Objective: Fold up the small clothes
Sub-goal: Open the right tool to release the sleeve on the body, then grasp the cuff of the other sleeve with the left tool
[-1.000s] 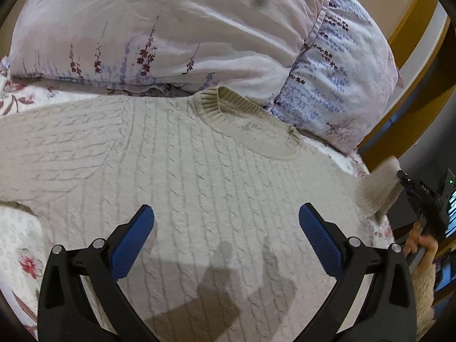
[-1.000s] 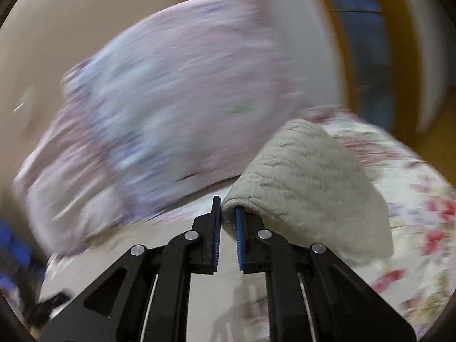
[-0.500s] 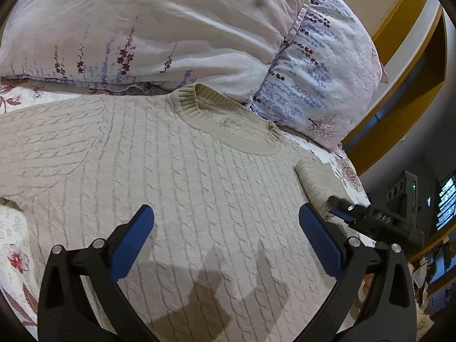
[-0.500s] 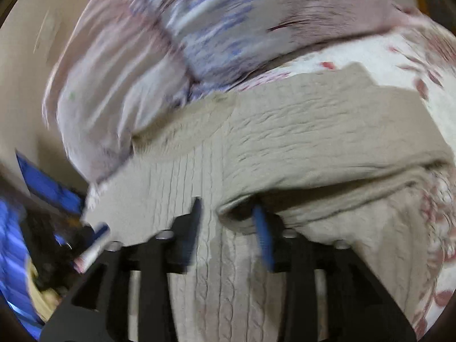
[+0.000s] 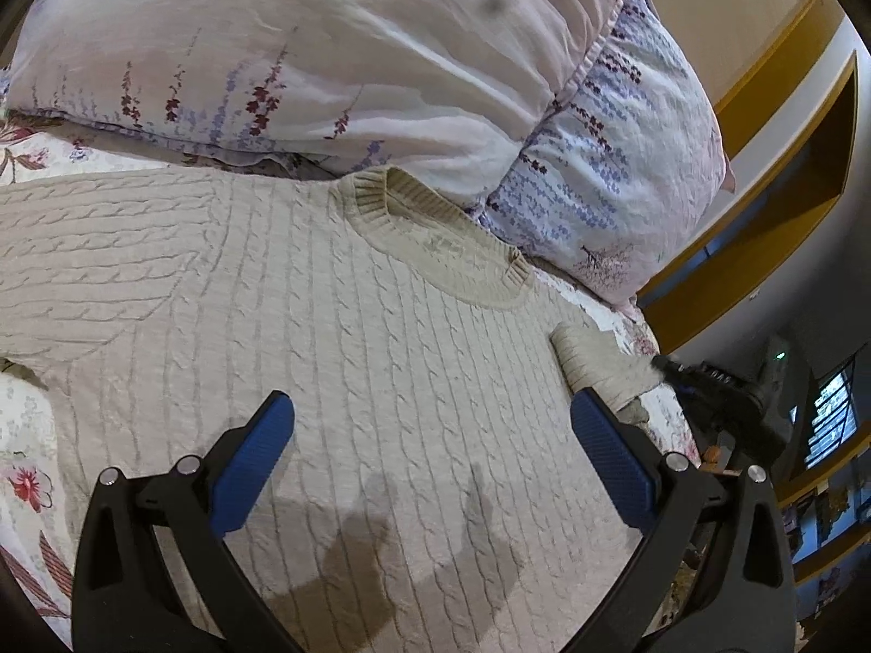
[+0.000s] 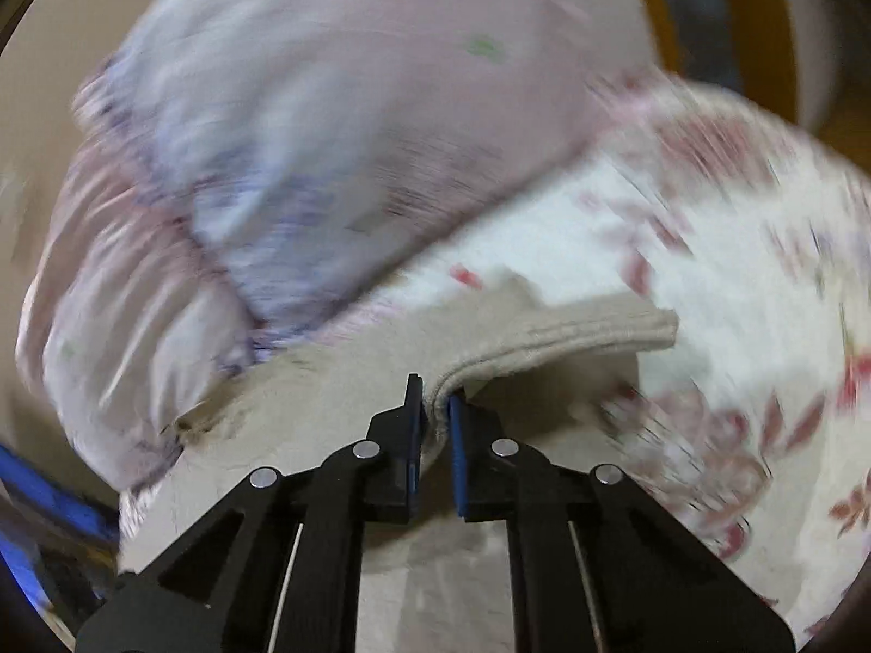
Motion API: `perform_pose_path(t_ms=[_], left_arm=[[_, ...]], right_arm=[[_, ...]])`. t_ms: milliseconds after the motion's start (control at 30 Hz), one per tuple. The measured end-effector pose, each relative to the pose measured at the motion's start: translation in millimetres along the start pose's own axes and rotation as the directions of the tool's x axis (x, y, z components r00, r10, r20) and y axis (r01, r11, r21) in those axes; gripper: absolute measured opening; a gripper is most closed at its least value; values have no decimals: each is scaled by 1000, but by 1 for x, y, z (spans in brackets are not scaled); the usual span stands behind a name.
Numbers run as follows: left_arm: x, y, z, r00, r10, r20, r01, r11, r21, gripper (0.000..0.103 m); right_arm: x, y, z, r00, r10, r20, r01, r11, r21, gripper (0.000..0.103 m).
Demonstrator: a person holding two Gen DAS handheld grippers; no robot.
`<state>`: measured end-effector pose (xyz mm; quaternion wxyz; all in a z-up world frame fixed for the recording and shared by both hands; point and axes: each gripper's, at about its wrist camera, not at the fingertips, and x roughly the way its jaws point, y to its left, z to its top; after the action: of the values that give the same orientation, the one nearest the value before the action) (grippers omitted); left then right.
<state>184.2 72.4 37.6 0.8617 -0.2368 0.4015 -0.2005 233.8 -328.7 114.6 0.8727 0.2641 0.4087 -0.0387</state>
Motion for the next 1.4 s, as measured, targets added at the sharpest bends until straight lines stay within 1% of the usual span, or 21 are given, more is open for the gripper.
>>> perform_pose_path(t_ms=[67, 133, 200, 233, 300, 333, 400, 433, 533, 600, 667, 800, 867, 900, 967, 1000, 1033, 1100, 1200, 1333, 1400], left_arm=[[-2, 1, 1, 1000, -15, 4, 15, 1000, -16, 101], [-2, 4, 1, 999, -42, 6, 43, 998, -43, 101], [-1, 7, 2, 998, -68, 5, 68, 995, -78, 101], [0, 8, 2, 997, -78, 3, 78, 993, -92, 101], [4, 12, 2, 995, -100, -10, 98, 987, -130, 101], [6, 13, 2, 994, -109, -17, 105, 984, -143, 101], [10, 16, 1, 993, -118, -30, 112, 979, -170, 101], [12, 17, 0, 992, -120, -37, 112, 977, -180, 100], [19, 23, 0, 989, -133, -58, 116, 966, -230, 94], [24, 27, 1, 988, -142, -66, 120, 957, -265, 85], [28, 31, 2, 986, -151, -75, 123, 947, -297, 74], [37, 36, 6, 987, -131, -92, 95, 940, -327, 57], [42, 38, 10, 988, -122, -97, 84, 941, -329, 41], [46, 38, 12, 988, -118, -103, 77, 941, -330, 36], [54, 38, 16, 987, -112, -117, 69, 944, -323, 18], [57, 37, 19, 988, -100, -122, 59, 951, -304, 11], [58, 36, 22, 989, -86, -120, 50, 959, -279, 8], [54, 32, 28, 994, -55, -96, 31, 972, -231, 8], [42, 27, 34, 998, -9, -67, -2, 986, -165, 8], [50, 34, 29, 989, 79, -122, -96, 986, -138, 9], [50, 35, 25, 988, 90, -124, -106, 986, -131, 12]], right_arm=[[-7, 41, -4, 997, 70, 27, -67, 990, -123, 10], [-6, 84, -19, 989, 148, -6, -145, 958, -247, 10], [10, 117, -40, 974, 199, -113, -226, 913, -339, 13], [25, 135, -58, 955, 203, -216, -275, 879, -389, 21], [47, 152, -88, 917, 184, -354, -334, 839, -430, 34], [55, 156, -103, 903, 161, -399, -343, 828, -443, 34], [56, 148, -112, 887, 164, -431, -359, 833, -422, 39], [55, 137, -111, 879, 175, -444, -360, 854, -376, 44], [44, 95, -97, 868, 227, -441, -340, 920, -194, 49], [36, 60, -81, 873, 254, -417, -306, 950, -63, 50], [25, 21, -69, 891, 268, -368, -257, 963, 80, 49], [10, -50, -49, 945, 216, -246, -146, 951, 272, 49], [9, -75, -44, 963, 189, -192, -116, 934, 339, 48], [9, -79, -39, 966, 185, -179, -113, 930, 349, 45], [8, -89, -32, 980, 147, -137, -91, 932, 351, 40], [10, -89, -31, 982, 138, -128, -86, 934, 347, 32], [12, -89, -29, 986, 116, -122, -70, 940, 334, 17], [11, -84, -31, 988, 107, -108, -68, 947, 313, 9], [-1, -71, -38, 994, 81, -78, -62, 972, 225, 8], [5, -66, -48, 991, 14, -133, 8, 987, 161, 9], [4, -62, -48, 990, -25, -139, 44, 990, 131, 12]])
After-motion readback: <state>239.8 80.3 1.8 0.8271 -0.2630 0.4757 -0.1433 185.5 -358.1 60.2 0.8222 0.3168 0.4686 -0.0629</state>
